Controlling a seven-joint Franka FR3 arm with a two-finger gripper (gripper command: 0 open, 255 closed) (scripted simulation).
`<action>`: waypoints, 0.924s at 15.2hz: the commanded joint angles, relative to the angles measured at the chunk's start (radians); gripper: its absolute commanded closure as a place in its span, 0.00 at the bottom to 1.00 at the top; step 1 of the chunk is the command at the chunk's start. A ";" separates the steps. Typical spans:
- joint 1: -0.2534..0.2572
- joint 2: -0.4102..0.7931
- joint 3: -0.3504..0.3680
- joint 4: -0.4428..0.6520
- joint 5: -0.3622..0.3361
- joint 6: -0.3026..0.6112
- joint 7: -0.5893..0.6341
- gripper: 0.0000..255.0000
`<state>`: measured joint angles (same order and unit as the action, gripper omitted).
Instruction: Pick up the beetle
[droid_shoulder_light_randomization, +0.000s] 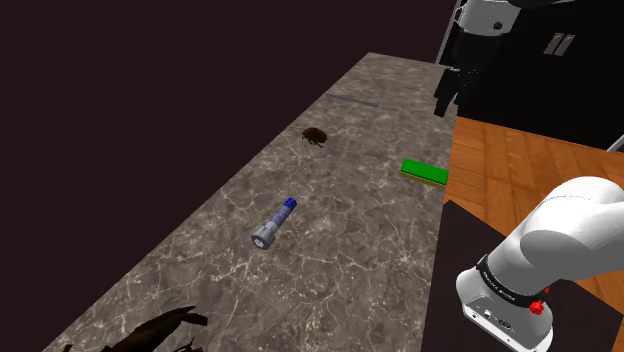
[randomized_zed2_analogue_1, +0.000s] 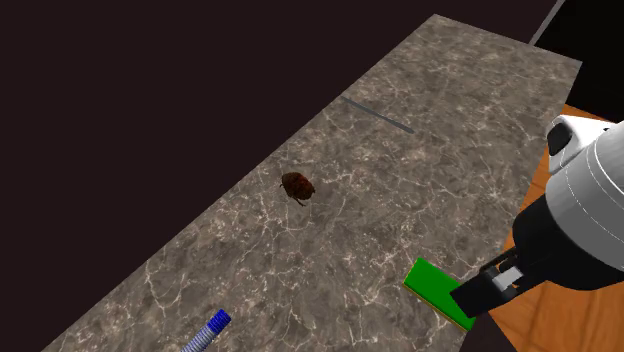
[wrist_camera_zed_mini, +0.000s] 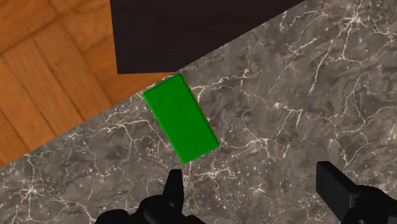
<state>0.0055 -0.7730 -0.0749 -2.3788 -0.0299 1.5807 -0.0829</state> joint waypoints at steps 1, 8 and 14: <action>0.000 0.000 0.000 0.000 0.000 0.000 0.000 0.00; 0.027 0.251 0.036 0.071 0.014 0.173 0.035 0.00; 0.044 0.480 0.063 0.185 0.014 0.282 0.064 0.00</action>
<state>0.0460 -0.3382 -0.0172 -2.2212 -0.0160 1.8447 -0.0257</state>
